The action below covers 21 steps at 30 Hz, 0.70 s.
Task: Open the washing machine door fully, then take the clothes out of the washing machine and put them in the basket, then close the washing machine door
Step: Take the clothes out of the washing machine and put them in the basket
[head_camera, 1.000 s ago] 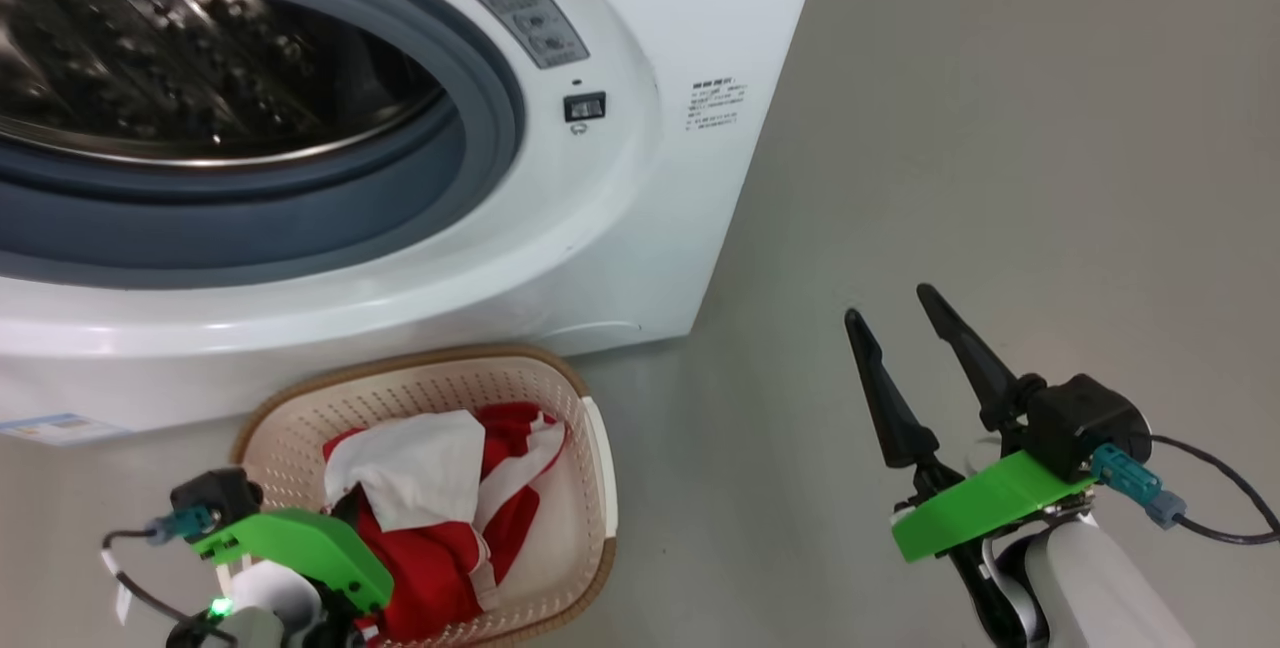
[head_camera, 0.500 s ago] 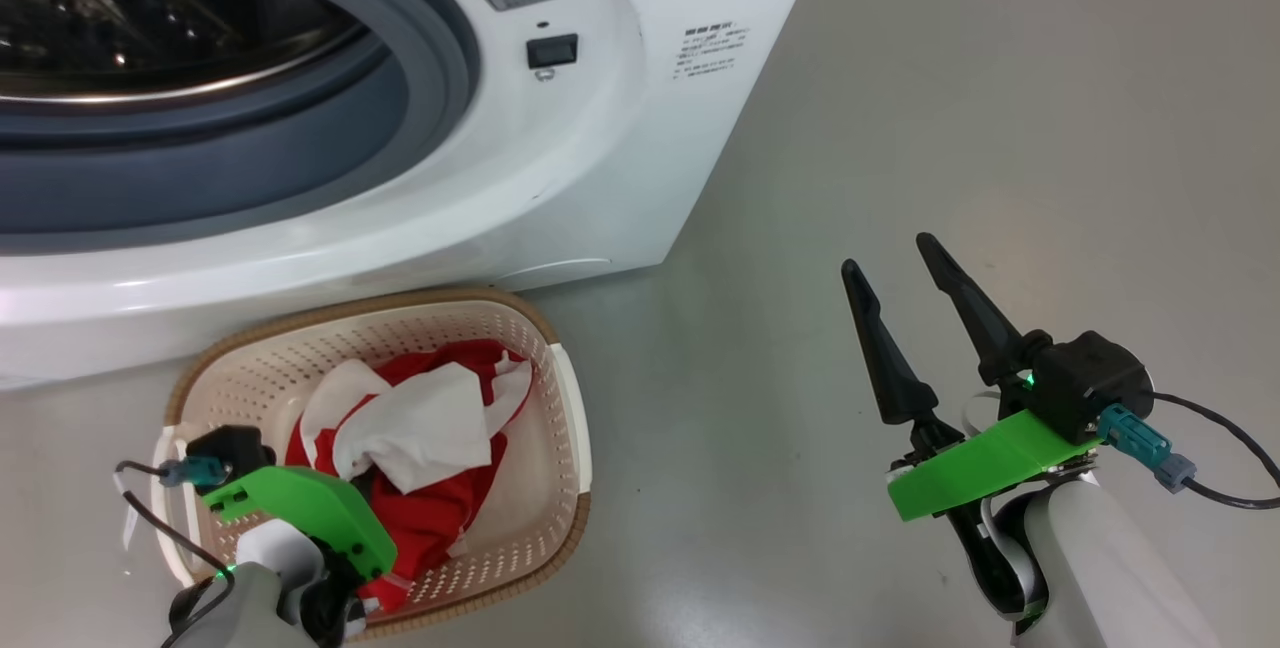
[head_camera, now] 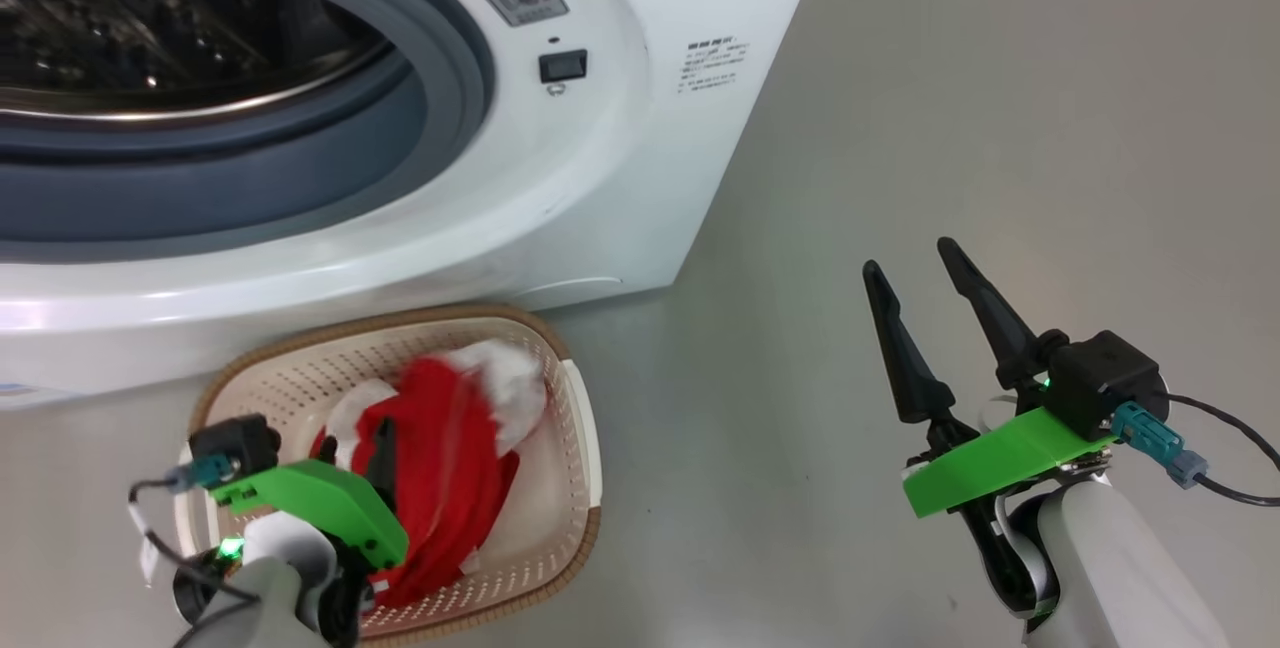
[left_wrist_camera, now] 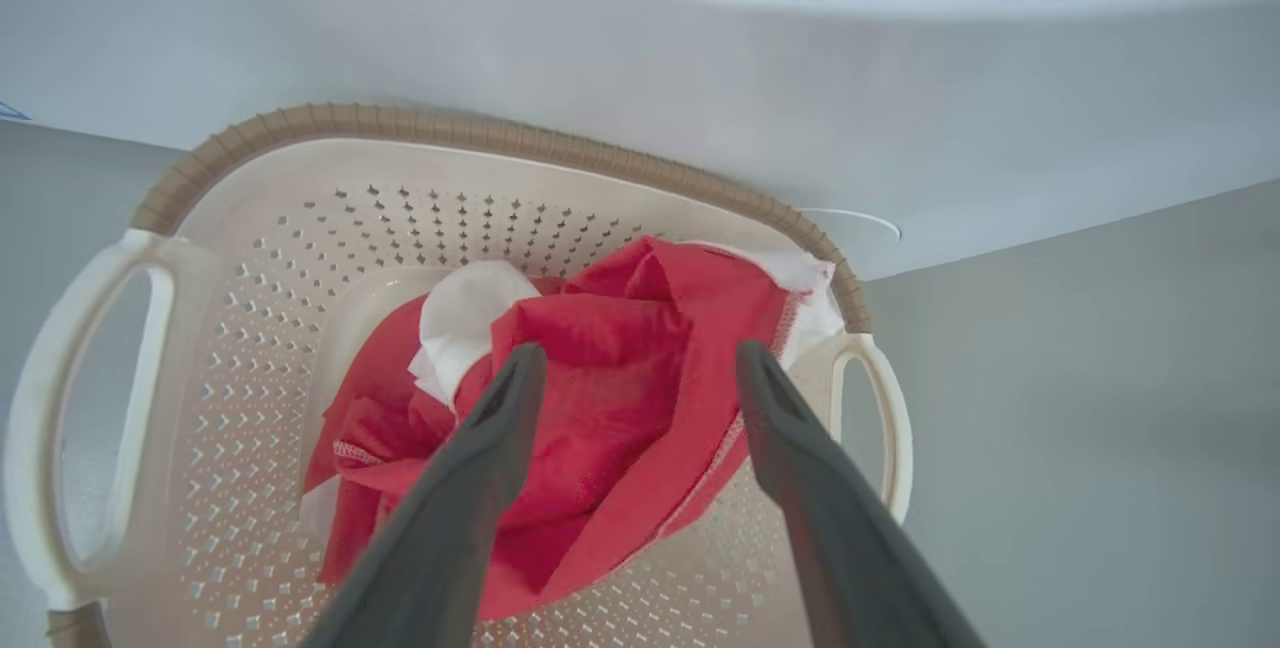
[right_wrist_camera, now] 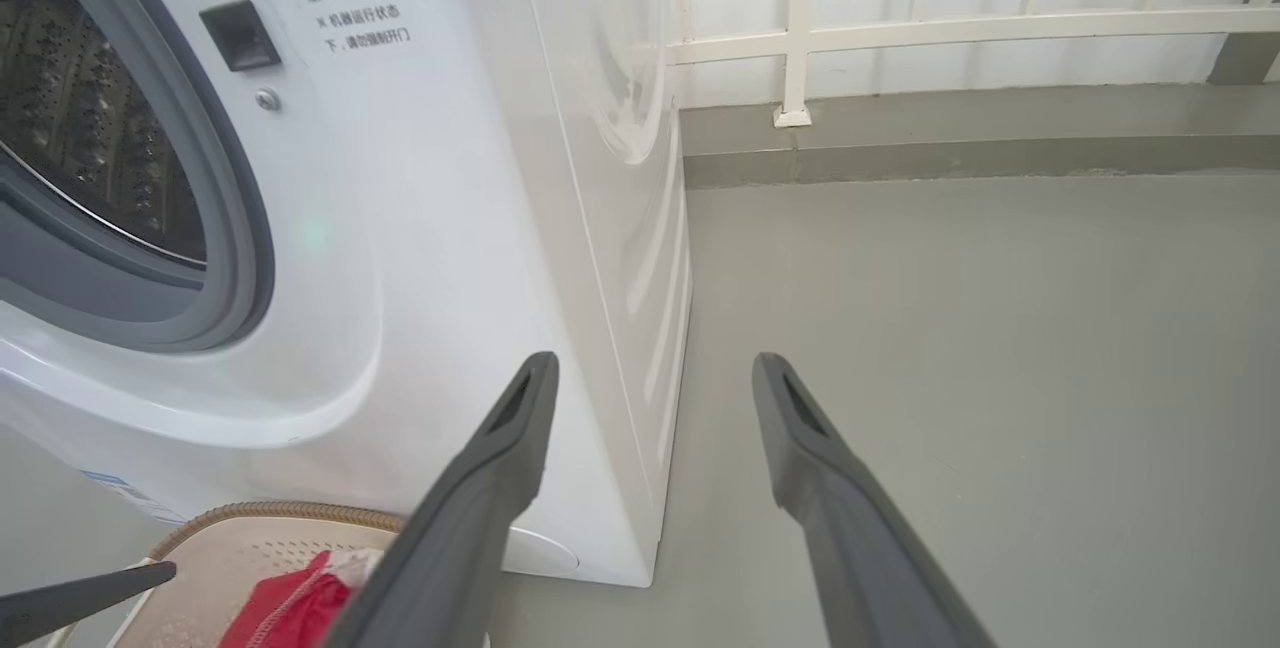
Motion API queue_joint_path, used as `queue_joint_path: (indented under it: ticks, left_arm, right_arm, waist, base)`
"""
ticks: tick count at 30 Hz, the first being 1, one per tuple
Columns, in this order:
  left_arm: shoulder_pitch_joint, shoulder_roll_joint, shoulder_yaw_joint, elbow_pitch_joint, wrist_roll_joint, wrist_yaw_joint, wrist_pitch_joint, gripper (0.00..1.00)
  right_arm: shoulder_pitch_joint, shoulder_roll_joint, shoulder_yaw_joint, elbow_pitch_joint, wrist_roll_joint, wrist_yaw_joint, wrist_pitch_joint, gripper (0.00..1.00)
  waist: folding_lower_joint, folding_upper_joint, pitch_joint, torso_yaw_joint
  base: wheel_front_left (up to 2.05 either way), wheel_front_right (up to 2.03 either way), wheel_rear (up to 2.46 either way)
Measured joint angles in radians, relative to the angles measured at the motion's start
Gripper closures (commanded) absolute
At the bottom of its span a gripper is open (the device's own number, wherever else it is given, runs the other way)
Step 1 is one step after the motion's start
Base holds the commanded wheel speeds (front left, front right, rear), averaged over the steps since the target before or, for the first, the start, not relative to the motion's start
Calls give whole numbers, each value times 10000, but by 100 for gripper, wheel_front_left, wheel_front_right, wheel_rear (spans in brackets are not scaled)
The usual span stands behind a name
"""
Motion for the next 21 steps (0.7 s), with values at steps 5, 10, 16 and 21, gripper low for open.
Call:
queue_joint_path:
  ticks: [5,10,16,21]
  left_arm:
    - [603,73,-451,-865,-188,0,-1037,0]
    - [1318,362,-472,-2059,-65,0,-1193,0]
    - [2376,506,209,-4027,924,0,-1195,0]
    - [3262,468,844,-5521,1624,21,-1195,0]
  right_arm:
    - [14,0,-259,307,-174,0,-2,0]
    - [99,2,-322,420,-238,0,-2,0]
    - [403,2,-479,418,-299,0,-2,0]
    - [732,4,-612,412,-320,0,0,0]
  waist:
    - [0,0,-426,133]
    - [0,0,-957,254]
    - [0,0,-1589,405]
    - [0,0,-2135,522]
  base:
    - [0,0,0]
    - [0,0,0]
    - [0,0,0]
    - [0,0,0]
